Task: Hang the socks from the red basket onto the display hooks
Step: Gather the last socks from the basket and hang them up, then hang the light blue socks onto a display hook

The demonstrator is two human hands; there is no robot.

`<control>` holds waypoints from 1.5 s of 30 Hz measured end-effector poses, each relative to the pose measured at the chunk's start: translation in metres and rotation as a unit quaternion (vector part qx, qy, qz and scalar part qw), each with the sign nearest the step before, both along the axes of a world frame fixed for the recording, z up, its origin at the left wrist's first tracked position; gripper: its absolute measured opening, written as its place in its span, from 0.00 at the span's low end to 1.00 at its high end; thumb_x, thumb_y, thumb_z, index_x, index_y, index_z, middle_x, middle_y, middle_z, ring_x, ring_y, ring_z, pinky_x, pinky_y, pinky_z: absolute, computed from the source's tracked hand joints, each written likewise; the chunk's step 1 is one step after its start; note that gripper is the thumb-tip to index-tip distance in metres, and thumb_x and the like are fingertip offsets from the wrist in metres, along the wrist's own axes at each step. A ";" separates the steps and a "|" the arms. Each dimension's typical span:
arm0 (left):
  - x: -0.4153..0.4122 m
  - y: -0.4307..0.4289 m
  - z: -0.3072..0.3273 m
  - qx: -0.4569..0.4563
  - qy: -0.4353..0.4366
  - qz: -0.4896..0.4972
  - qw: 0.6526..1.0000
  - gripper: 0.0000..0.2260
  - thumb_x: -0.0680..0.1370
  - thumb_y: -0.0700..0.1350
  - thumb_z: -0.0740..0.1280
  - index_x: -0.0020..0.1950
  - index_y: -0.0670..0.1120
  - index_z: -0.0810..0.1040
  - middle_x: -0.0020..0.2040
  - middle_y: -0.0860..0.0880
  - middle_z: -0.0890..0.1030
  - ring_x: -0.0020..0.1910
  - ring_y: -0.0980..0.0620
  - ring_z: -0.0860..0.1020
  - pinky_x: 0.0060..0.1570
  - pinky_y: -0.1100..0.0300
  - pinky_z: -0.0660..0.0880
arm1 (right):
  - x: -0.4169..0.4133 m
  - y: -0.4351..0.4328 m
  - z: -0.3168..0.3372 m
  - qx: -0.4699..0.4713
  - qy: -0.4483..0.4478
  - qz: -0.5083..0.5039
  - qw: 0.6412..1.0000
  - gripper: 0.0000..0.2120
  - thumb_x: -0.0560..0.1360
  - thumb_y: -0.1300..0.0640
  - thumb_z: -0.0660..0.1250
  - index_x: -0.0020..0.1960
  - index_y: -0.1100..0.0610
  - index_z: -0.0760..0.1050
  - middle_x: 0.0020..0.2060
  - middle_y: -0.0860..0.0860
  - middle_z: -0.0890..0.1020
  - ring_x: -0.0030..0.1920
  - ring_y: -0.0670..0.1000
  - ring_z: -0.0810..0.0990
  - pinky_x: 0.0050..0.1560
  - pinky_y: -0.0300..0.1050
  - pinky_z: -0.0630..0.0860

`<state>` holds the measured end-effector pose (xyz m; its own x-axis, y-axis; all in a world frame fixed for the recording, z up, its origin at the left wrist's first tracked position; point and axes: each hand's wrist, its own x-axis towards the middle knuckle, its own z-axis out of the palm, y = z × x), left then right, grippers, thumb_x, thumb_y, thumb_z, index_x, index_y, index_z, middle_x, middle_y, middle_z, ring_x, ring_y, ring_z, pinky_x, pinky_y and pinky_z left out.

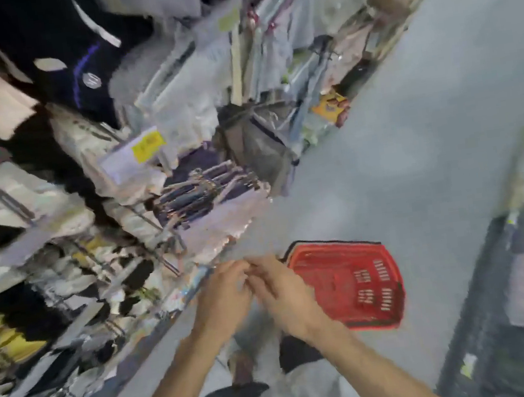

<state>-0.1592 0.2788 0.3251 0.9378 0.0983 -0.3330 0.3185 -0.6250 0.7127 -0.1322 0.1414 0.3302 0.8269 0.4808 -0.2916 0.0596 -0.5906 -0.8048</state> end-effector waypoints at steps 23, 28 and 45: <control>0.074 -0.289 -0.497 -0.053 0.358 0.092 0.928 0.13 0.79 0.40 0.65 0.64 0.42 0.77 0.63 0.41 0.80 0.62 0.41 0.77 0.51 0.59 0.69 | 0.039 -0.295 -0.494 -0.195 0.283 -0.184 0.921 0.15 0.77 0.61 0.65 0.63 0.59 0.76 0.57 0.56 0.82 0.59 0.57 0.79 0.58 0.47 0.72; 0.087 -0.312 -0.615 0.004 0.407 0.171 0.897 0.32 0.78 0.43 0.64 0.79 0.40 0.56 0.78 0.41 0.58 0.77 0.40 0.60 0.74 0.48 0.61 | 0.072 -0.291 -0.628 -0.175 0.329 -0.233 0.898 0.18 0.79 0.54 0.65 0.67 0.60 0.71 0.57 0.55 0.81 0.59 0.57 0.79 0.53 0.42 0.74; 0.079 -0.356 -0.710 -0.058 0.458 0.109 0.880 0.38 0.77 0.46 0.64 0.81 0.58 0.45 0.81 0.46 0.35 0.81 0.42 0.42 0.79 0.44 0.51 | 0.081 -0.288 -0.756 -0.001 0.521 -0.327 0.788 0.36 0.65 0.43 0.78 0.68 0.53 0.70 0.54 0.54 0.84 0.52 0.55 0.85 0.55 0.55 0.81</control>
<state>-0.0798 -0.0771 -0.3850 0.2335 0.1592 -0.9592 0.8962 -0.4181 0.1488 -0.0509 -0.1464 -0.4259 0.2079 0.0492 -0.9769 -0.9515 -0.2214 -0.2137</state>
